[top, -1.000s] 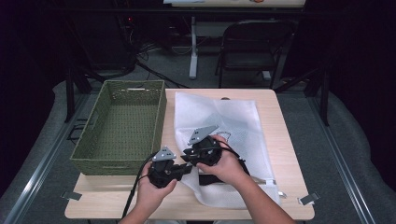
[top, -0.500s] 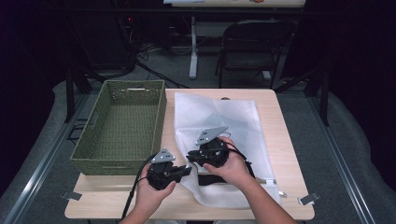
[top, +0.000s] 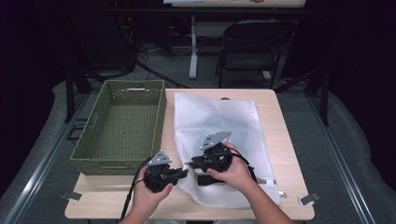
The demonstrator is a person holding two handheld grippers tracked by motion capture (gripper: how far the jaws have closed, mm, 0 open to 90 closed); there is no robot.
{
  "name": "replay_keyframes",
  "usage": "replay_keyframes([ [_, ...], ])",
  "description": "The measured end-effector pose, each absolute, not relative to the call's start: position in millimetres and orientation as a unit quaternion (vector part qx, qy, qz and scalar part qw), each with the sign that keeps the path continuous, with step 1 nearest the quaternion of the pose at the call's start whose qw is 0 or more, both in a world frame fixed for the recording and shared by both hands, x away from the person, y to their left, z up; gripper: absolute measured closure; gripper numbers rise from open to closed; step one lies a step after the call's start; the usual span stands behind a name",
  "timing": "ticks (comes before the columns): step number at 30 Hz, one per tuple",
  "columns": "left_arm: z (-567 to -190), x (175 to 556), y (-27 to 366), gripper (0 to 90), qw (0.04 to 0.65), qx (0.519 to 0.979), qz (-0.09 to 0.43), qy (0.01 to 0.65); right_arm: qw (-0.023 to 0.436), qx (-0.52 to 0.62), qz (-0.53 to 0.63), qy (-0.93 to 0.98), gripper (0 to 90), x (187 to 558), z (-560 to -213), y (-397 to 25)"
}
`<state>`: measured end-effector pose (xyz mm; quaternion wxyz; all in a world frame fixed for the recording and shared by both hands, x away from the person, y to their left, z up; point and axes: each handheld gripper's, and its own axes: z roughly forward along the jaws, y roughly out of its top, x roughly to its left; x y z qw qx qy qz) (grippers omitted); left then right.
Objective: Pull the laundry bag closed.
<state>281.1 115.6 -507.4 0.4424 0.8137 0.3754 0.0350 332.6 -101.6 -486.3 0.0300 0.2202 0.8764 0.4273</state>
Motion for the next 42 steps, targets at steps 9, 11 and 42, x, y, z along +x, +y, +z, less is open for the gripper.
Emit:
replay_keyframes([
  [9, -511.3, 280.4, 116.5, 85.4, 0.435, 0.818, 0.036, 0.375, 0.022, 0.218, 0.427, 0.877, 78.2, 333.4, -490.1, -98.2],
  [11, -511.4, 279.9, 116.7, 85.4, 0.436, 0.816, 0.035, 0.378, 0.018, 0.22, 0.426, 0.878, 77.9, 333.3, -490.9, -97.5],
  [42, -510.0, 283.4, 133.2, 66.9, 0.444, 0.8, 0.019, 0.403, 0.021, 0.183, 0.411, 0.893, 81.6, 327.7, -496.0, -86.4],
])
